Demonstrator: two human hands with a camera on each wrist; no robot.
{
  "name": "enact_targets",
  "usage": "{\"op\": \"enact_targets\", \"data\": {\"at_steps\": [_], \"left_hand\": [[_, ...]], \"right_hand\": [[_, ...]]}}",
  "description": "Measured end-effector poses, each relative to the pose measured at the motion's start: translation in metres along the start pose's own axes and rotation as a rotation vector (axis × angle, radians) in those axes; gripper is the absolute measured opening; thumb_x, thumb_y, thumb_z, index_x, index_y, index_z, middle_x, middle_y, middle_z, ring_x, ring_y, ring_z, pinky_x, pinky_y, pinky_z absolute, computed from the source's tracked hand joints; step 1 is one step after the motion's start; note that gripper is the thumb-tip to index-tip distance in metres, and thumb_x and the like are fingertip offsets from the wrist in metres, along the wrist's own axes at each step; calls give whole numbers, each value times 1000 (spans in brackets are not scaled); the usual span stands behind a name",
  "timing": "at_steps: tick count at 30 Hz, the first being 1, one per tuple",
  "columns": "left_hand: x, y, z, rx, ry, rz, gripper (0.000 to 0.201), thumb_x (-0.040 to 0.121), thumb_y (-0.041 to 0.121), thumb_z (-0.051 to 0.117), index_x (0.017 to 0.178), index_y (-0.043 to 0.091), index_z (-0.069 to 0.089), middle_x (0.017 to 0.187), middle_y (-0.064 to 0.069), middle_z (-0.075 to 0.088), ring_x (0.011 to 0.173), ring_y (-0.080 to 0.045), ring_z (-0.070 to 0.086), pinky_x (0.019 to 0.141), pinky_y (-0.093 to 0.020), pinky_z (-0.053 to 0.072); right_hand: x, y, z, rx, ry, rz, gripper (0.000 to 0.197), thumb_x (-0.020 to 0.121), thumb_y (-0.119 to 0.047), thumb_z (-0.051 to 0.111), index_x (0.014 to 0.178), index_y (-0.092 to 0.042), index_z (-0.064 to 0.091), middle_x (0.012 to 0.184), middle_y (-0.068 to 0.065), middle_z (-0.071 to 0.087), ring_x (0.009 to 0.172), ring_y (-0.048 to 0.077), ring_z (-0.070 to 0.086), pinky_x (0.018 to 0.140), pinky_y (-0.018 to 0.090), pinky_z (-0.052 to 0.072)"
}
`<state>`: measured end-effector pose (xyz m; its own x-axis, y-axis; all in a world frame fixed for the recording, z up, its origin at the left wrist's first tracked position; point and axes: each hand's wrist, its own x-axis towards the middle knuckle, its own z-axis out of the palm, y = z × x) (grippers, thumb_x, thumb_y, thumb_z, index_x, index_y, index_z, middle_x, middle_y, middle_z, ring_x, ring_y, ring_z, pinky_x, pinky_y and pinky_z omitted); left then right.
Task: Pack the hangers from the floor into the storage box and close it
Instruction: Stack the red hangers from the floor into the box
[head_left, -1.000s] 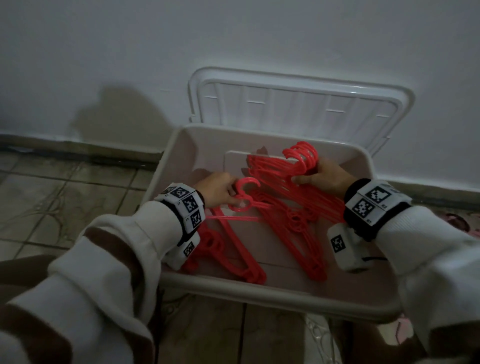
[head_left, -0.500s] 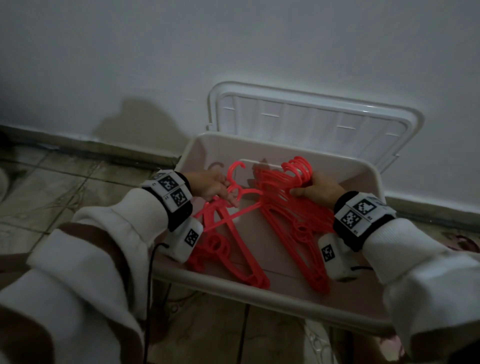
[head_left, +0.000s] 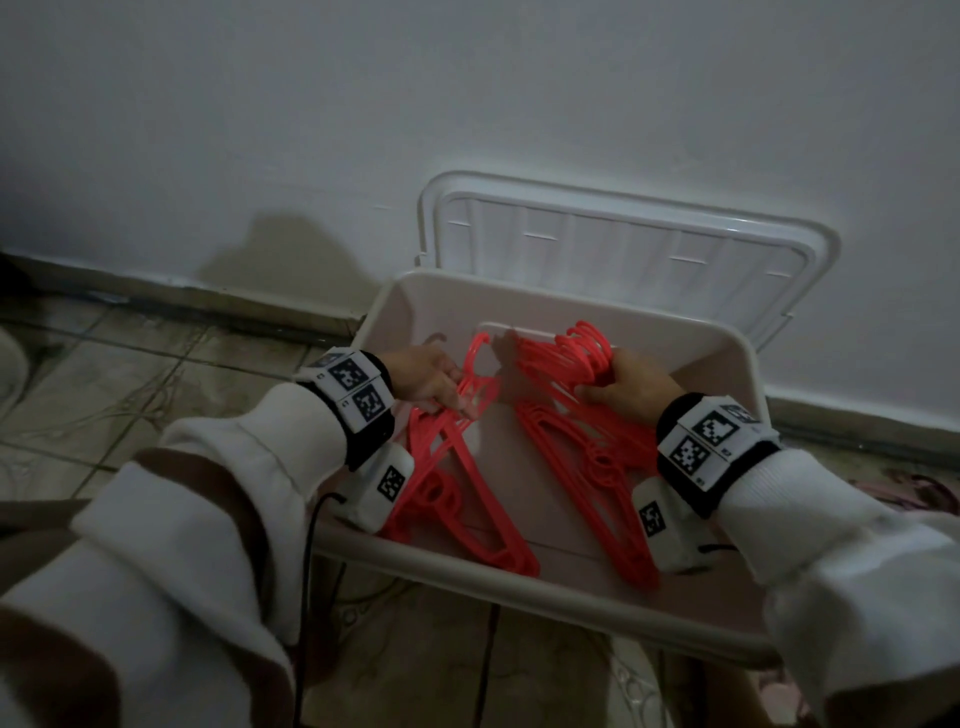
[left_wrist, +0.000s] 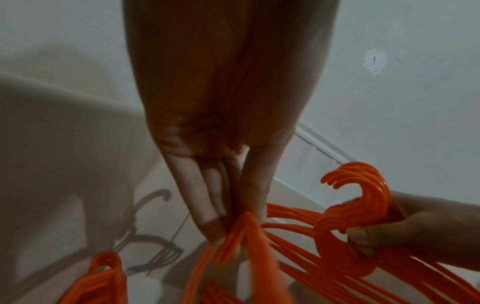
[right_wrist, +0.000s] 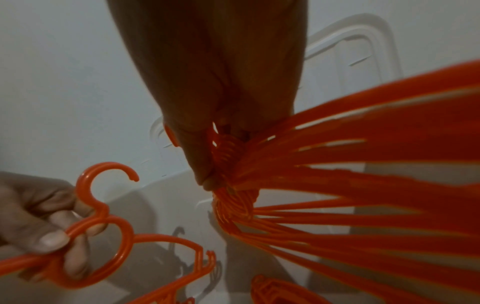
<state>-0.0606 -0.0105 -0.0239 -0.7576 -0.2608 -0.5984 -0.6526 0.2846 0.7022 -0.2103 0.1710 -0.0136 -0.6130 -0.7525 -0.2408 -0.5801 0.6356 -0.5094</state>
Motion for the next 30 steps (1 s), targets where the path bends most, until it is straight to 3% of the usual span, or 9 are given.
{"op": "enact_targets", "data": {"at_steps": [4, 7, 11, 13, 15, 20, 22, 24, 30], "left_hand": [[1, 3, 7, -140, 70, 4, 12, 86, -5, 58, 77, 3, 60, 79, -4, 74, 59, -2, 63, 50, -8, 47], [2, 14, 19, -364, 120, 29, 19, 87, -10, 50, 72, 3, 48, 78, -13, 63, 75, -19, 60, 62, -20, 53], [4, 30, 32, -551, 34, 49, 24, 97, -2, 25, 84, 0, 45, 80, -30, 65, 87, -31, 57, 72, -26, 43], [9, 31, 41, -502, 28, 62, 18, 94, -7, 36, 85, 5, 46, 57, -4, 66, 74, -20, 59, 67, -24, 46], [13, 31, 50, -375, 52, 99, 19, 87, -12, 49, 88, 7, 48, 57, 7, 60, 67, -9, 55, 66, -20, 46], [10, 31, 55, -335, 84, 136, 32, 87, -17, 43, 113, -1, 50, 77, -3, 60, 70, -4, 51, 67, -17, 40], [8, 33, 55, -336, 96, 141, 39, 88, -18, 39, 125, -8, 48, 112, -23, 61, 87, -12, 57, 71, -16, 41], [6, 36, 56, -340, 101, 138, 40, 90, -16, 36, 127, -7, 47, 130, -25, 52, 112, -22, 55, 74, -13, 42], [9, 34, 57, -360, 103, 192, 31, 90, -5, 51, 120, -4, 56, 102, -8, 64, 80, -2, 58, 74, -11, 45]], "right_hand": [[-1, 2, 2, 53, -11, -17, 33, 82, -12, 67, 112, 0, 61, 103, 12, 64, 100, 21, 58, 75, 21, 34], [6, 6, 13, 203, -48, 33, 35, 79, -14, 70, 110, -2, 62, 109, 17, 65, 103, 30, 60, 93, 33, 46], [7, -5, 23, 438, -124, 75, 29, 77, -2, 69, 106, -2, 63, 102, 17, 65, 92, 24, 59, 94, 39, 47], [7, -9, 26, 535, -148, 88, 29, 77, 2, 67, 106, 0, 63, 100, 18, 66, 87, 23, 60, 90, 39, 48], [6, -11, 28, 623, -168, 103, 21, 77, 4, 66, 96, -5, 65, 90, 15, 66, 75, 19, 62, 85, 37, 50], [7, -4, 28, 627, -122, 140, 35, 76, 0, 69, 110, 5, 62, 107, 21, 64, 91, 25, 60, 87, 39, 50], [10, -2, 29, 575, -93, 144, 41, 73, -2, 73, 111, 6, 62, 111, 21, 64, 98, 29, 62, 93, 42, 49], [11, 1, 30, 551, -42, 122, 42, 70, 0, 75, 110, 6, 61, 111, 23, 64, 103, 33, 62, 96, 46, 46], [10, 5, 26, 531, -35, 30, 45, 71, 7, 71, 114, 7, 58, 115, 24, 62, 101, 23, 58, 92, 35, 49]]}}
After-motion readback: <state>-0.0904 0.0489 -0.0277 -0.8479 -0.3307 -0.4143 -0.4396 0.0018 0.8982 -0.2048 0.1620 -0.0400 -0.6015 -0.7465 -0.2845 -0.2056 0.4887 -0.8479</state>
